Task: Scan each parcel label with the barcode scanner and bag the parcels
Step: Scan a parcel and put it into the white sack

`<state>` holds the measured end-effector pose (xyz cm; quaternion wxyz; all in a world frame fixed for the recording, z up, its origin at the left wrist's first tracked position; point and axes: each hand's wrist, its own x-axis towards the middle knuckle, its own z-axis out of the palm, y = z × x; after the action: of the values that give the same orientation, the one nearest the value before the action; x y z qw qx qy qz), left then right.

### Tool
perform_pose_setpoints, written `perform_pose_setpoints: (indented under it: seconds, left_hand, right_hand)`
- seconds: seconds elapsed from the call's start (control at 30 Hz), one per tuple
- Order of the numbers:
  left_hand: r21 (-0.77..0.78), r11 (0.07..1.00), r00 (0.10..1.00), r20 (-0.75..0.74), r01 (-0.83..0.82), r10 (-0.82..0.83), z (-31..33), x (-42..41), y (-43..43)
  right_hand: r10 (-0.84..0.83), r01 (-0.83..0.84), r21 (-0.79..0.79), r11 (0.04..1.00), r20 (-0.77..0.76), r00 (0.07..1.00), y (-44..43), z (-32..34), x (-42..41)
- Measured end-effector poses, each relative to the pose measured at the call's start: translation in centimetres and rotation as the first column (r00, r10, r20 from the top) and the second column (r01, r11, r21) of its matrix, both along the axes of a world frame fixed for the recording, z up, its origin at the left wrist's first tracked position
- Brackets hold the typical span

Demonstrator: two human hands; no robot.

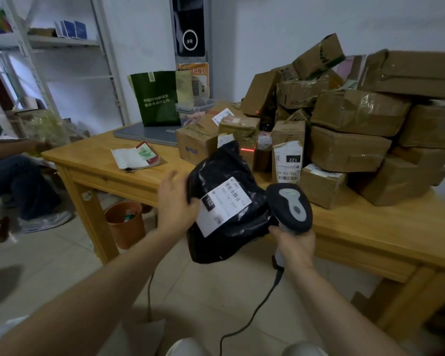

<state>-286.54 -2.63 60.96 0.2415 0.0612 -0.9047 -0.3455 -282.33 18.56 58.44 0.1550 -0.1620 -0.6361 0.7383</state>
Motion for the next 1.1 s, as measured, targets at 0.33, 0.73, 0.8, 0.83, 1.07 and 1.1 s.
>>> perform_pose_setpoints:
  seconds: [0.33, 0.73, 0.8, 0.83, 1.07, 1.1]
  left_hand:
    - [-0.776, 0.239, 0.812, 0.557, 0.584, -0.177, 5.6, -8.0, 6.3]
    - [-0.488, 0.617, 0.732, 0.644, 0.618, -0.223, 8.1, -5.6, 0.9]
    - [-0.465, 0.676, 0.752, 0.625, 0.572, -0.207, 8.8, -4.9, -0.7]
    - [-0.457, 0.701, 0.763, 0.616, 0.548, -0.195, 9.1, -4.5, -1.5]
    - [-0.492, 0.761, 0.813, 0.576, 0.423, -0.080, 10.4, -2.1, -5.9]
    - [-0.490, 0.773, 0.820, 0.568, 0.403, -0.068, 10.5, -1.9, -6.3]
  right_hand:
    - [0.039, -0.042, -0.066, 0.997, -0.046, 0.998, 3.2, 0.7, 0.2]
    - [0.239, -0.225, 0.190, 0.956, -0.055, 0.969, 2.5, 1.6, 2.0]
    - [0.320, -0.314, 0.243, 0.918, 0.016, 0.947, 0.7, 1.9, 2.5]
    - [0.352, -0.355, 0.234, 0.905, 0.054, 0.934, -0.2, 1.9, 2.7]
    - [0.485, -0.517, 0.298, 0.802, 0.178, 0.856, -4.9, 1.4, 3.7]
    - [0.481, -0.511, 0.309, 0.802, 0.173, 0.859, -5.3, 1.3, 3.8]
